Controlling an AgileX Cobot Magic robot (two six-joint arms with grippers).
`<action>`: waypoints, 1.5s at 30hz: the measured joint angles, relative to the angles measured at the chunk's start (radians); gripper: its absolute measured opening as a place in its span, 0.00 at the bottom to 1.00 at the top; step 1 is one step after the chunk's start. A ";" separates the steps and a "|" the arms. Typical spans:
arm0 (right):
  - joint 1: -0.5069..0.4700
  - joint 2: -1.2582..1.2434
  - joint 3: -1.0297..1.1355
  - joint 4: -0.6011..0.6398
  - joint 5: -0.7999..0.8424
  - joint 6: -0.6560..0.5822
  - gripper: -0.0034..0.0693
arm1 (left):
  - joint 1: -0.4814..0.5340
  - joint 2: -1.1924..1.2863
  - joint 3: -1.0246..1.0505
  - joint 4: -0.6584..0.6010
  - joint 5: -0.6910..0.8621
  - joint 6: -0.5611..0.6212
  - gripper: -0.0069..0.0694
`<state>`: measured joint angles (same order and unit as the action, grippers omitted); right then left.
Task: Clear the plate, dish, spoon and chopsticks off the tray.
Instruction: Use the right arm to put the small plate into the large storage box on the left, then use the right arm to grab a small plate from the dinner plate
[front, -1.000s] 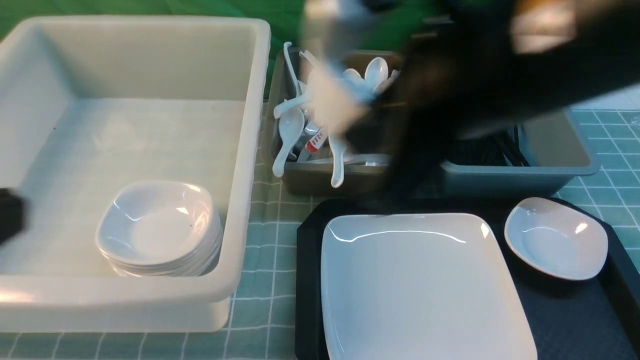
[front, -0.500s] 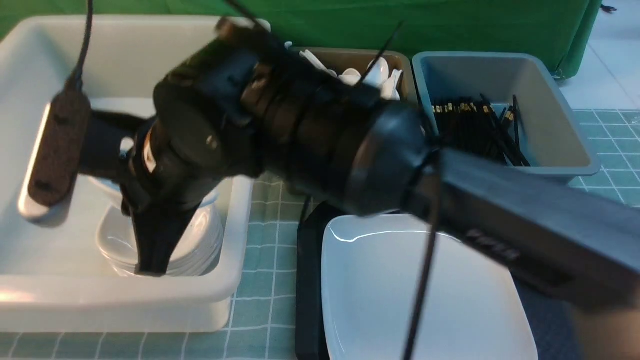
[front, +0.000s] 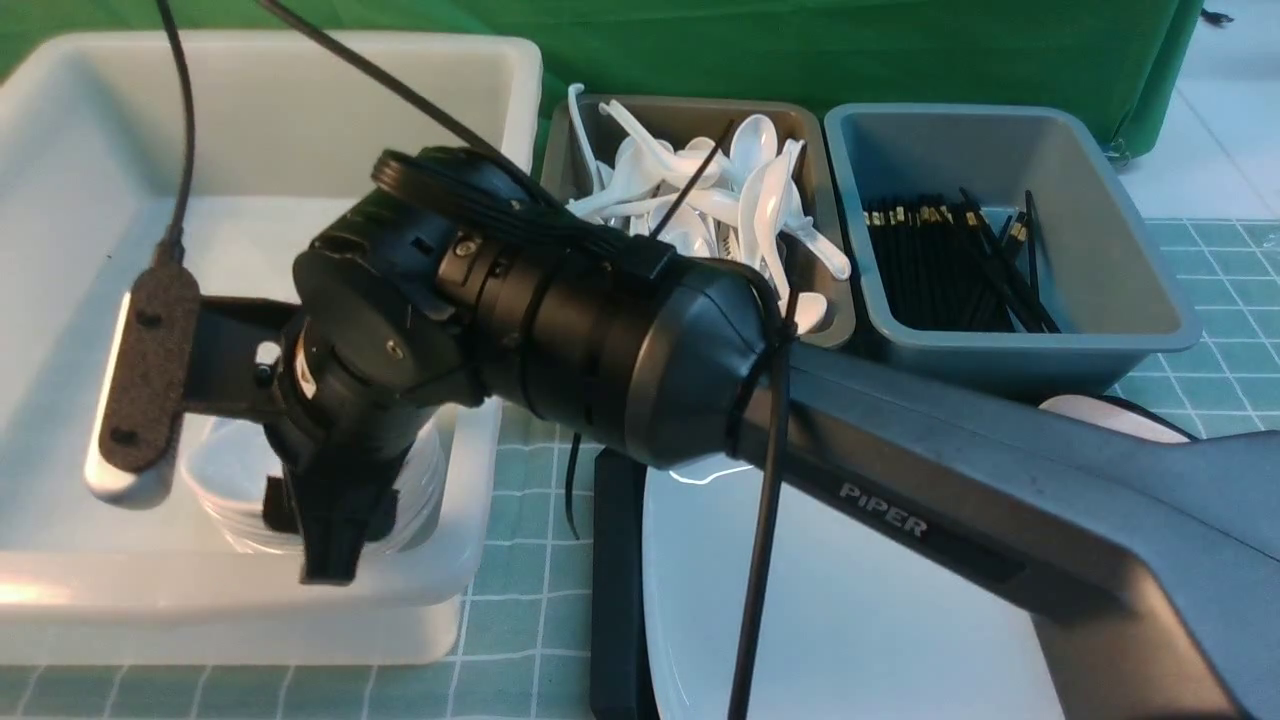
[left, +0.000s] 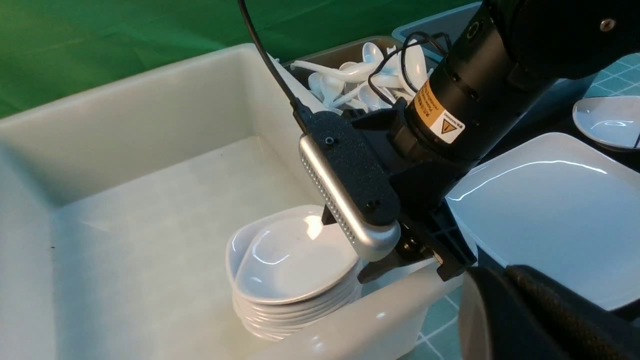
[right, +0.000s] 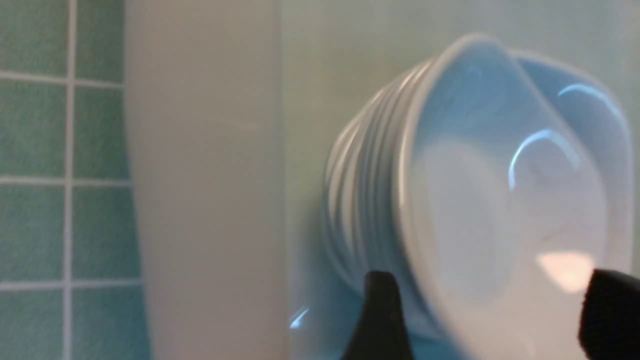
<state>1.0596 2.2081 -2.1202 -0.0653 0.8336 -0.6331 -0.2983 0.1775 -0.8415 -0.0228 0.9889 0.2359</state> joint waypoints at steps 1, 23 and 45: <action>0.000 -0.004 -0.001 0.000 0.018 0.003 0.80 | 0.000 0.000 0.000 -0.003 0.000 0.001 0.11; -0.519 -0.784 0.813 -0.129 0.278 0.328 0.42 | 0.000 0.238 0.000 -0.475 -0.121 0.433 0.11; -0.767 -0.497 1.218 -0.268 -0.452 0.223 0.66 | 0.000 0.259 0.000 -0.516 -0.116 0.449 0.11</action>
<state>0.2924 1.7114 -0.9025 -0.3328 0.3811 -0.4097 -0.2983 0.4366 -0.8415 -0.5391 0.8732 0.6851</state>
